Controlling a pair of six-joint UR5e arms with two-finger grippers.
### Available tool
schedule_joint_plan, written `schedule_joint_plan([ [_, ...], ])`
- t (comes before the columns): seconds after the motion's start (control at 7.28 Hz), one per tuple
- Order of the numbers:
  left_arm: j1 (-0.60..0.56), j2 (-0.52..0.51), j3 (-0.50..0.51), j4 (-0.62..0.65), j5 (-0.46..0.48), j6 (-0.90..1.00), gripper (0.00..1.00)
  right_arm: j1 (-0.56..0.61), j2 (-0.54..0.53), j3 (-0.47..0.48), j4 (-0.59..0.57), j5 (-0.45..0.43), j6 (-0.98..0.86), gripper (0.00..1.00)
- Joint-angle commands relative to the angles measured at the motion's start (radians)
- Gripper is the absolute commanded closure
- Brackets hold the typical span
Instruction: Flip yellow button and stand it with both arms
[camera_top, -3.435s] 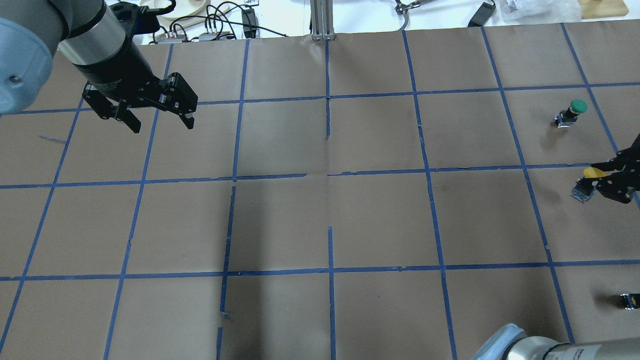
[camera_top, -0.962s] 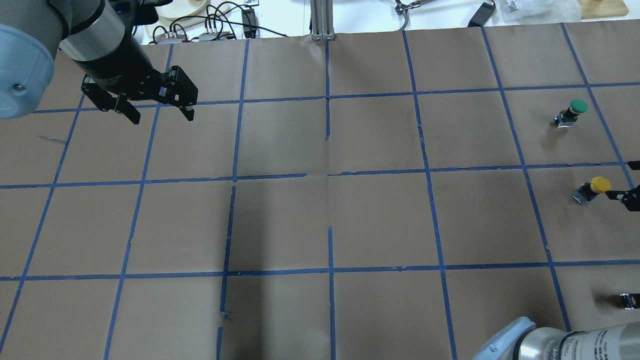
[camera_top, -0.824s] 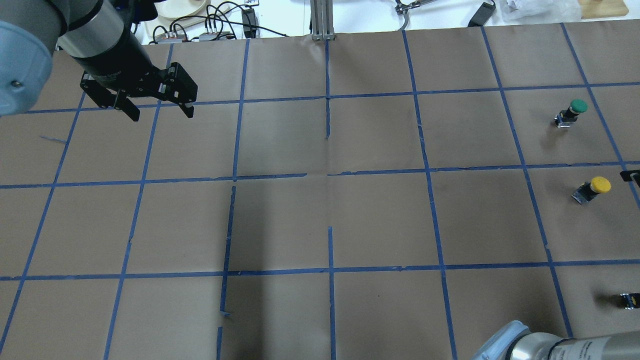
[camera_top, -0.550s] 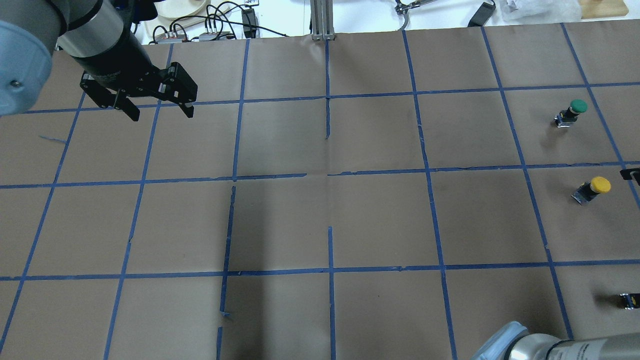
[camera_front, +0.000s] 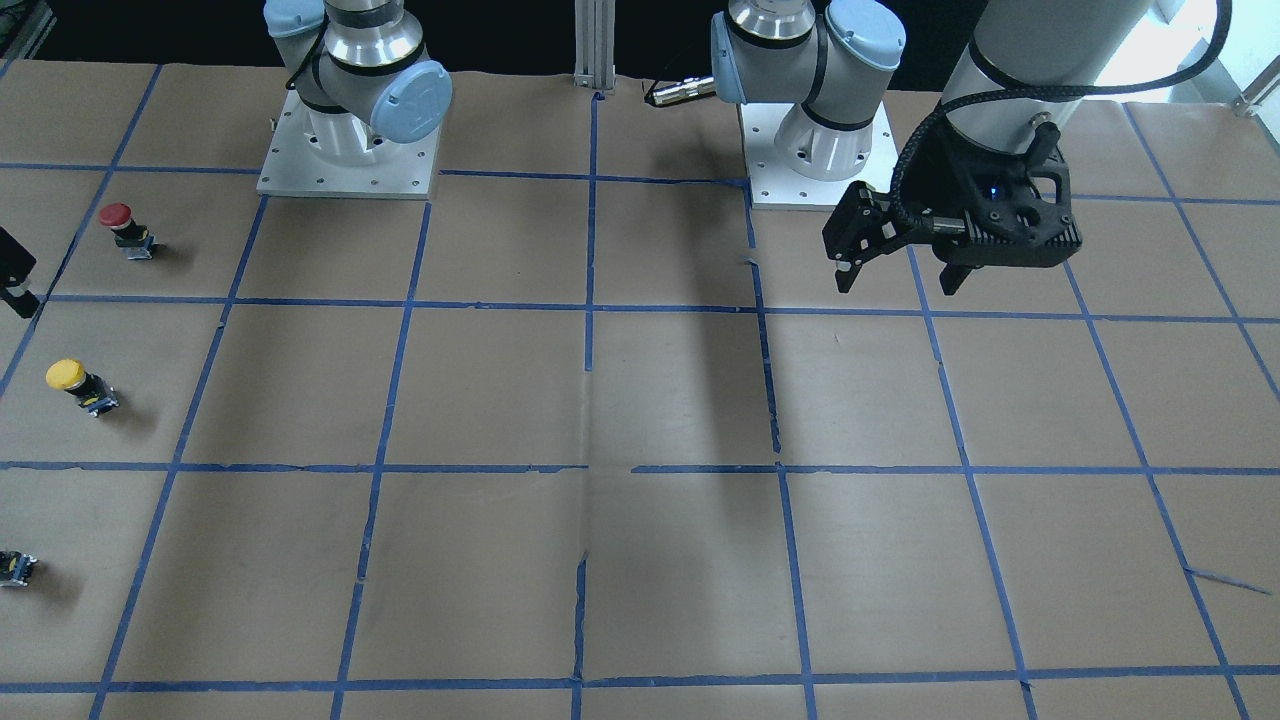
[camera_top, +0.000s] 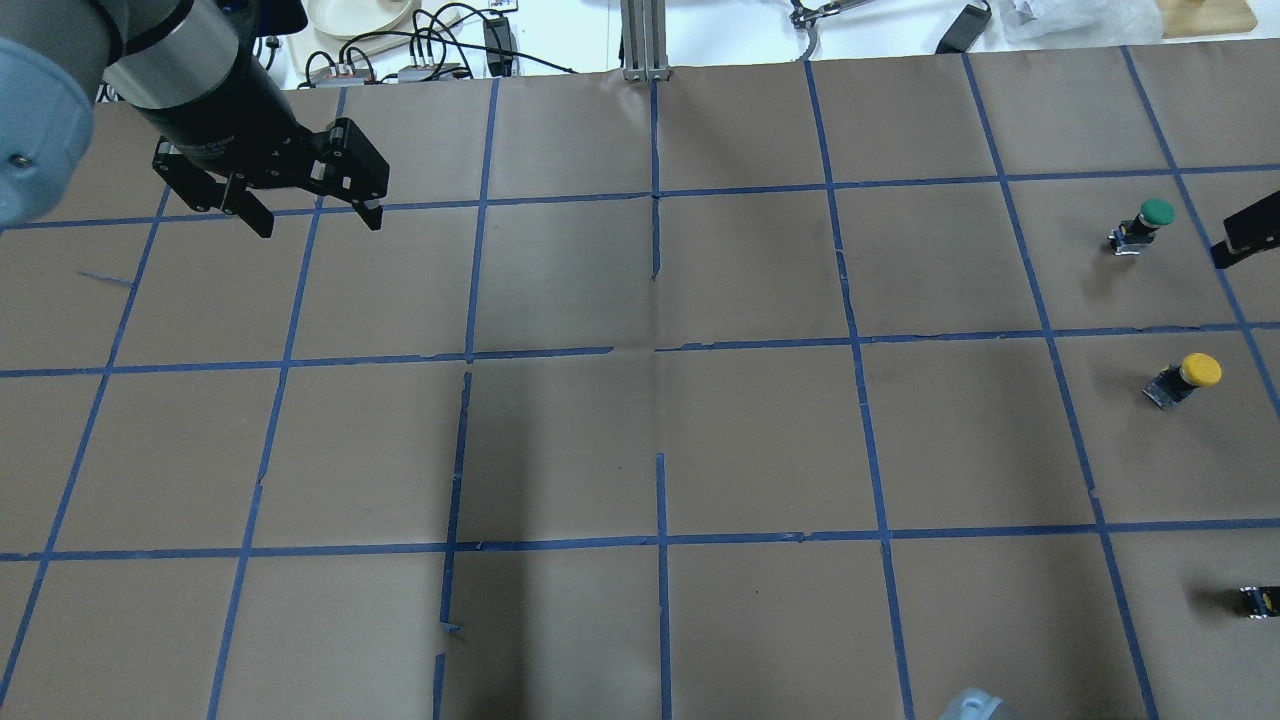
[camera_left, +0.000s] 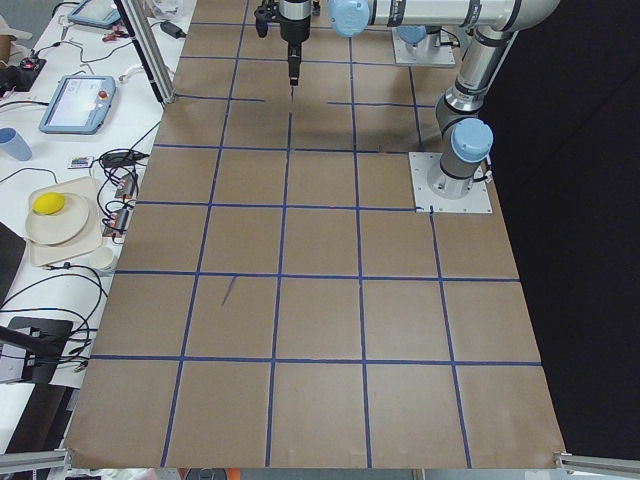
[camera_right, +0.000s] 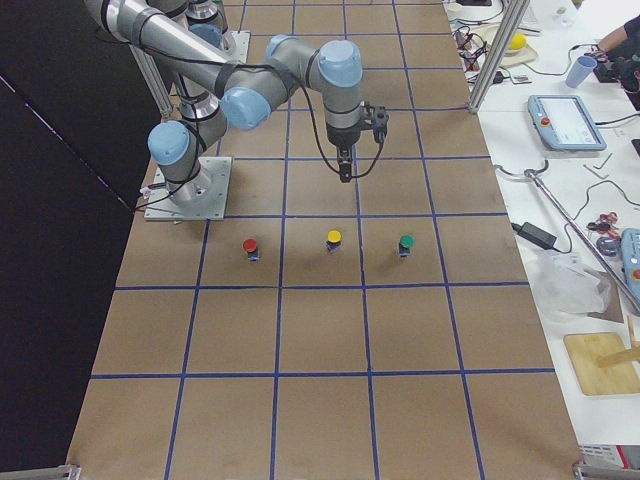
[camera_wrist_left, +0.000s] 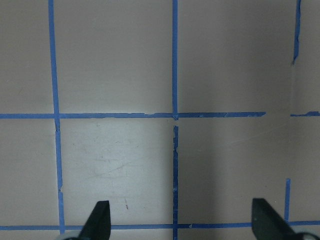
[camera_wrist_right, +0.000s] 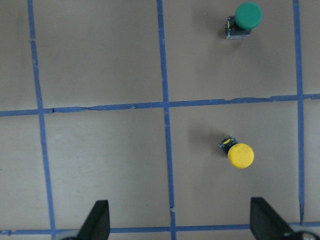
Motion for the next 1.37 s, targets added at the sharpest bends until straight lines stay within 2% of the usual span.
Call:
schedule_joint_plan([
  [0.0,0.001,0.000,0.000,0.000,0.001,0.000,0.00,0.190,-0.008,-0.048,0.089,-0.018,0.249,0.00],
  [0.27,0.001,0.000,0.000,0.000,0.001,0.000,0.00,0.379,-0.004,-0.053,0.087,-0.021,0.489,0.00],
  [0.41,-0.001,0.000,-0.001,0.000,0.003,0.000,0.00,0.494,0.009,-0.092,0.089,-0.064,0.597,0.00],
  [0.55,0.001,0.000,-0.003,0.000,0.003,0.000,0.00,0.571,0.065,-0.141,0.090,-0.090,0.693,0.00],
  [0.69,0.001,0.000,-0.001,0.000,0.003,0.000,0.00,0.599,0.103,-0.186,0.090,-0.092,0.712,0.00],
  [0.82,0.001,0.000,-0.001,0.000,0.003,0.000,0.00,0.602,0.104,-0.198,0.149,-0.118,0.710,0.00],
  [0.96,0.001,0.000,-0.001,0.000,0.001,0.000,0.00,0.613,0.102,-0.191,0.167,-0.153,0.707,0.00],
  [1.24,-0.001,0.000,-0.001,0.000,0.001,0.000,0.00,0.604,0.067,-0.180,0.220,-0.153,0.697,0.00],
])
